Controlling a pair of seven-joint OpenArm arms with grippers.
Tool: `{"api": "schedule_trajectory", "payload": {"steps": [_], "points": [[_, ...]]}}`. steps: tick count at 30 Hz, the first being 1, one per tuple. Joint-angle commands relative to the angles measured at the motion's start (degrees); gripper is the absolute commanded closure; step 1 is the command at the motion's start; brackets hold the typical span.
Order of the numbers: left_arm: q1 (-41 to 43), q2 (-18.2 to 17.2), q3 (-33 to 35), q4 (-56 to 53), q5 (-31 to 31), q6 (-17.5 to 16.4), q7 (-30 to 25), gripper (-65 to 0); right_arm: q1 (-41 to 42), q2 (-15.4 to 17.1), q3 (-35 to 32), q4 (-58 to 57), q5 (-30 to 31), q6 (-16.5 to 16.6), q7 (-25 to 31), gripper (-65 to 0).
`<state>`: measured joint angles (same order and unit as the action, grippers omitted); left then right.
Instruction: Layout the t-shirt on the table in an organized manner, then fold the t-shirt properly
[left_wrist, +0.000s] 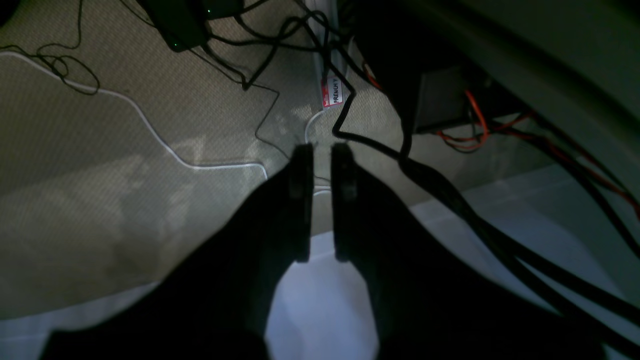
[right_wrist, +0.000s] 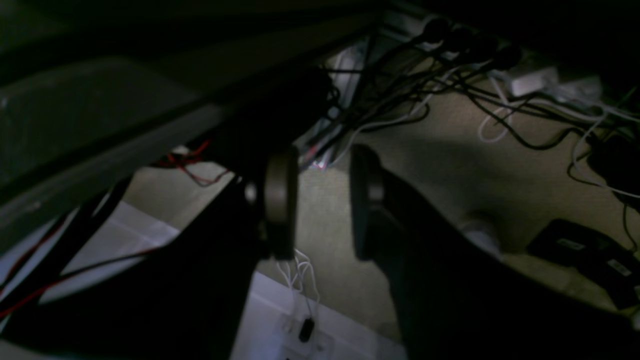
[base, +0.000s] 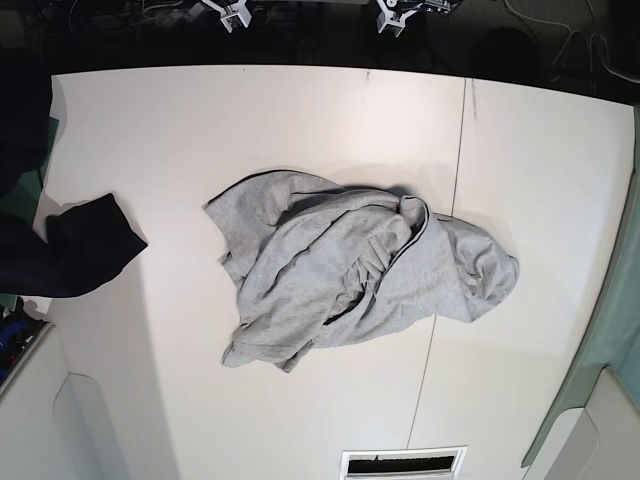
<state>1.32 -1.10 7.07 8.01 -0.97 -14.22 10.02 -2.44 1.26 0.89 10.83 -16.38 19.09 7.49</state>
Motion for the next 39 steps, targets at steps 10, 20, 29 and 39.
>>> {"api": "schedule_trajectory", "payload": {"steps": [10,20,29,39], "points": [[5.25,-0.02,0.09,7.45,-0.11,-0.55,0.11,-9.7,-0.28,0.2,0.11,0.33,-0.11,2.78,0.28,-18.2],[5.38,-0.02,0.09,7.67,-0.13,-0.55,0.52,-9.7,-0.28,0.26,0.11,0.33,-0.11,2.8,0.26,-18.2],[5.4,-0.04,0.09,7.67,-0.55,-0.55,0.55,-9.7,-0.28,1.55,0.11,0.39,0.98,4.13,0.26,-18.2],[5.4,-0.04,0.09,7.69,-3.06,-0.55,0.57,-9.7,-0.28,3.04,0.11,0.44,0.96,5.4,0.26,-18.2]]}}
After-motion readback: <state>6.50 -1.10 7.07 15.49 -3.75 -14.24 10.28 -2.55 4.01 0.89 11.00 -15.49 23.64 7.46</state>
